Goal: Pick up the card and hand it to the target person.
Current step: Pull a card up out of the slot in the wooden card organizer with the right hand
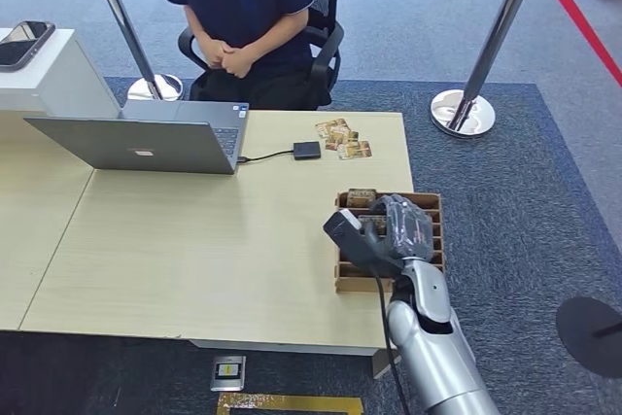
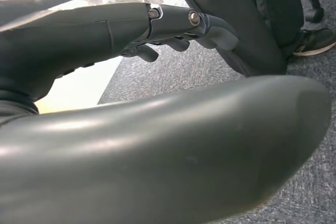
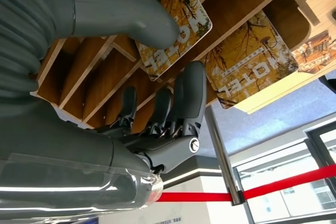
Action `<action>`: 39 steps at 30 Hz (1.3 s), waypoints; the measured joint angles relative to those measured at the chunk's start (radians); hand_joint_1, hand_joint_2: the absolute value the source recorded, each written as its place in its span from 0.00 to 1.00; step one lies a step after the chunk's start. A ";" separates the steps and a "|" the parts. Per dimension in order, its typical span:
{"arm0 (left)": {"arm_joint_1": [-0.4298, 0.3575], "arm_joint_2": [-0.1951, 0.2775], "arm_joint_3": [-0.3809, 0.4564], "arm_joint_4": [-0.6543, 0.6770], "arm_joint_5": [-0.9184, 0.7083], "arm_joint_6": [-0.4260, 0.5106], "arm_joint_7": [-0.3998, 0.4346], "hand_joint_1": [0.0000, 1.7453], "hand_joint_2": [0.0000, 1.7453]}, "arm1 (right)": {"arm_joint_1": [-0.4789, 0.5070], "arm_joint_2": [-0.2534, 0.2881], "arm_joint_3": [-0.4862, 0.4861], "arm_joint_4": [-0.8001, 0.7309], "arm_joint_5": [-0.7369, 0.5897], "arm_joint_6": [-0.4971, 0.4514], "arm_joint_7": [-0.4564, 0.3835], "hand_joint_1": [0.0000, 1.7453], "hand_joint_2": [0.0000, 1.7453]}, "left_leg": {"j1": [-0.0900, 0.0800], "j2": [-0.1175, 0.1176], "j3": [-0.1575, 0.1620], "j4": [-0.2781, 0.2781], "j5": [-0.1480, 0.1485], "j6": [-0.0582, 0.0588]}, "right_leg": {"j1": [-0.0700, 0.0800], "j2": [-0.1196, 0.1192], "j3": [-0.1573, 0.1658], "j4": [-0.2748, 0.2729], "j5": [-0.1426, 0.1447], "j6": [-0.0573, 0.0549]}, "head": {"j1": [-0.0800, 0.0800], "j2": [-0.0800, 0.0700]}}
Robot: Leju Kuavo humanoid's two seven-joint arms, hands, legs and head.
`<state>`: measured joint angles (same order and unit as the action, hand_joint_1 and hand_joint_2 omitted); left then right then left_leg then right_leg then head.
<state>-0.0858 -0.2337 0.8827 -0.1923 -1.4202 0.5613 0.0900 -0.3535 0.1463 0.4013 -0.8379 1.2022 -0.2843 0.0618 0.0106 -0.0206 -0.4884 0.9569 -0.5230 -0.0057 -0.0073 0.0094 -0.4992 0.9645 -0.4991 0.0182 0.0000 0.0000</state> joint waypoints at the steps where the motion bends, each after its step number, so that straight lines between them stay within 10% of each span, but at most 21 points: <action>1: 0.000 0.000 0.001 0.000 0.001 0.001 0.000 0.00 0.00 | 0.000 -0.001 0.005 0.002 0.004 0.000 0.000 0.54 1.00 | 0.000 0.000 0.000 0.000 0.000 0.000 | 0.000 0.000 0.000 0.000 0.000 0.000 | 0.000 0.000; 39: 0.000 0.012 0.001 0.000 -0.002 0.001 -0.023 0.00 0.00 | 0.023 -0.057 0.079 0.010 0.040 0.001 0.009 0.73 1.00 | 0.000 -0.002 0.002 0.000 0.000 0.000 | 0.000 -0.002 0.003 -0.001 0.000 0.000 | 0.000 0.000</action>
<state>-0.0855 -0.2217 0.8838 -0.1925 -1.4220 0.5626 0.0673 -0.3304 0.0892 0.4800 -0.8275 1.2423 -0.2837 0.0711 0.0109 -0.0228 -0.4861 0.9567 -0.5227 -0.0057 -0.0071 0.0074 -0.4962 0.9637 -0.4994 0.0184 0.0000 0.0000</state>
